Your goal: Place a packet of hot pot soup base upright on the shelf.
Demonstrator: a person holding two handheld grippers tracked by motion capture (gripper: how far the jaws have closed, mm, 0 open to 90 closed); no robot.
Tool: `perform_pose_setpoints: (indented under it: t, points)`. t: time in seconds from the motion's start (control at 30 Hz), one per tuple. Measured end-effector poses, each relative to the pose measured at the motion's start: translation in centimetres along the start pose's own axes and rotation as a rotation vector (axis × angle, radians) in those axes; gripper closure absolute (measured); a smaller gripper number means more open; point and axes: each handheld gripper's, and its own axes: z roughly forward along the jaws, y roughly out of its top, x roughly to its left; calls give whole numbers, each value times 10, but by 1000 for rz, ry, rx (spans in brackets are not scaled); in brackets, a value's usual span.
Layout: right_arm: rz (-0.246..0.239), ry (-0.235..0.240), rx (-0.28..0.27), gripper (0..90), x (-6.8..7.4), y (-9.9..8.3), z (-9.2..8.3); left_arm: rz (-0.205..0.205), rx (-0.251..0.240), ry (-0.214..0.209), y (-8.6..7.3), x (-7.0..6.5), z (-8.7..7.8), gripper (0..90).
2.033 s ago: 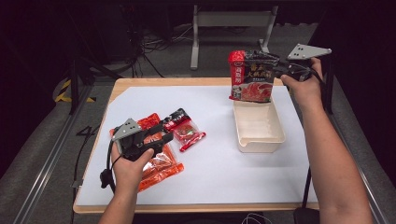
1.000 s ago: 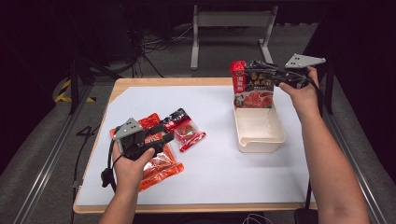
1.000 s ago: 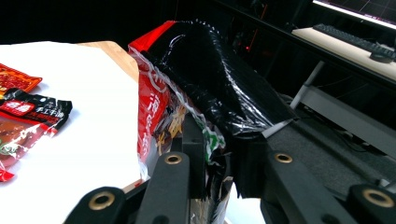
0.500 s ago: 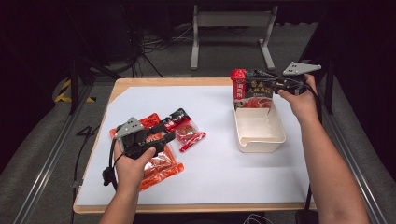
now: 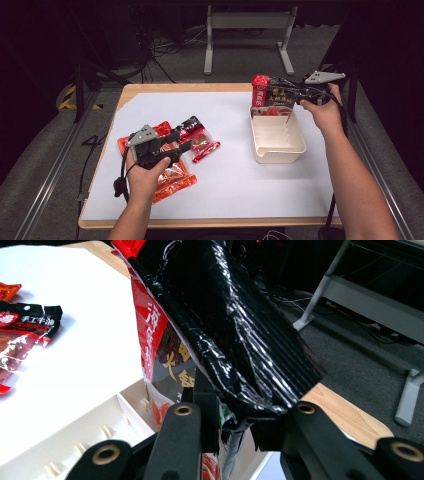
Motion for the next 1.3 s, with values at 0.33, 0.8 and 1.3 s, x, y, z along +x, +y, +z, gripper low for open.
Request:
perform_pose_setpoints:
  t: [0.33, 0.8, 1.3]
  points:
    - [27, -5, -5, 710, 1, 0, -1, 1, 5, -4, 2, 1, 4, 408]
    - [118, -68, -10, 371, 11, 1, -28, 77, 61, 29, -2, 4, 3, 325]
    - [153, -32, -60, 362, 50, -13, -82, 78, 72, 41, -6, 19, -16, 277]
